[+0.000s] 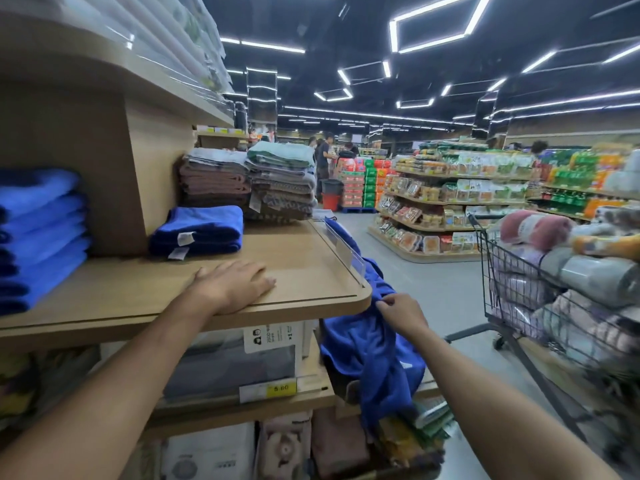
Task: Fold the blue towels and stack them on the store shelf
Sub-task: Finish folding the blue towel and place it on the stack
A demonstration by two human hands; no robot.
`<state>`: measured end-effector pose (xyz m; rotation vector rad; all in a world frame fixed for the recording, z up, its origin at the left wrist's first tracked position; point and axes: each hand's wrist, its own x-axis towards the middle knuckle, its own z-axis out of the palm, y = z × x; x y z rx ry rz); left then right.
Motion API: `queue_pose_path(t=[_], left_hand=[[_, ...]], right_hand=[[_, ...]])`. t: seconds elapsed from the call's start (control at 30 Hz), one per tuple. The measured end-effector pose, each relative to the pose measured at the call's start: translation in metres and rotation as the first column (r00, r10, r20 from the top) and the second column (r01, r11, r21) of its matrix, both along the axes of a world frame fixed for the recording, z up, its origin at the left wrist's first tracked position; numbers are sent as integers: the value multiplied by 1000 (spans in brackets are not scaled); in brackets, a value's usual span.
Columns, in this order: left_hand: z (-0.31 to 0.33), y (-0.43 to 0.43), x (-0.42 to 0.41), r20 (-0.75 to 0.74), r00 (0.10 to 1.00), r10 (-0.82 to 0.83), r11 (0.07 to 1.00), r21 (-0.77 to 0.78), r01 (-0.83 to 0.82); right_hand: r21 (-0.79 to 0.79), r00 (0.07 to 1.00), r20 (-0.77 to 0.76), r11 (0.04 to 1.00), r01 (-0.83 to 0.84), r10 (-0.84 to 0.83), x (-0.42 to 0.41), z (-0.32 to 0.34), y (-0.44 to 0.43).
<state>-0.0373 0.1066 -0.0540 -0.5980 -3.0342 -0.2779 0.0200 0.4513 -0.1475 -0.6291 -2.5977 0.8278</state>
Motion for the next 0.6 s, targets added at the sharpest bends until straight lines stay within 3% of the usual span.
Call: queue_pose_path(t=[0.07, 0.1, 0.2, 0.27, 0.33, 0.4, 0.43, 0.5, 0.57, 0.6], left_hand=[[0, 0, 0, -16, 1000, -2, 1000, 10, 3], [1, 0, 0, -23, 1000, -3, 1000, 20, 3], [3, 1, 3, -43, 999, 4, 1000, 30, -3], [5, 0, 9, -68, 997, -24, 995, 97, 31], [8, 2, 23, -204, 976, -79, 968, 216, 124], [12, 12, 44, -392, 911, -125, 879, 382, 286], [16, 20, 60, -414, 896, -164, 802, 473, 365], [25, 42, 87, -275, 904, -328, 607, 672, 425], [30, 66, 104, -115, 879, -462, 491, 792, 362], [32, 74, 107, -106, 883, -457, 458, 823, 336]], right_hand=[[-77, 992, -120, 996, -36, 27, -1, 24, -1], [-193, 980, -192, 977, -93, 55, 0, 38, -3], [-530, 914, -386, 780, -332, 126, 9, 76, -12], [-592, 875, -456, 678, -435, 163, 22, 99, -20], [-594, 830, -517, 611, -523, 208, 35, 120, -30], [-572, 780, -570, 557, -603, 258, 49, 137, -43], [-549, 758, -586, 548, -631, 286, 56, 145, -52], [-501, 714, -609, 529, -684, 346, 66, 160, -72], [-461, 642, -651, 460, -759, 405, 75, 174, -94], [-440, 602, -674, 422, -792, 428, 79, 181, -104]])
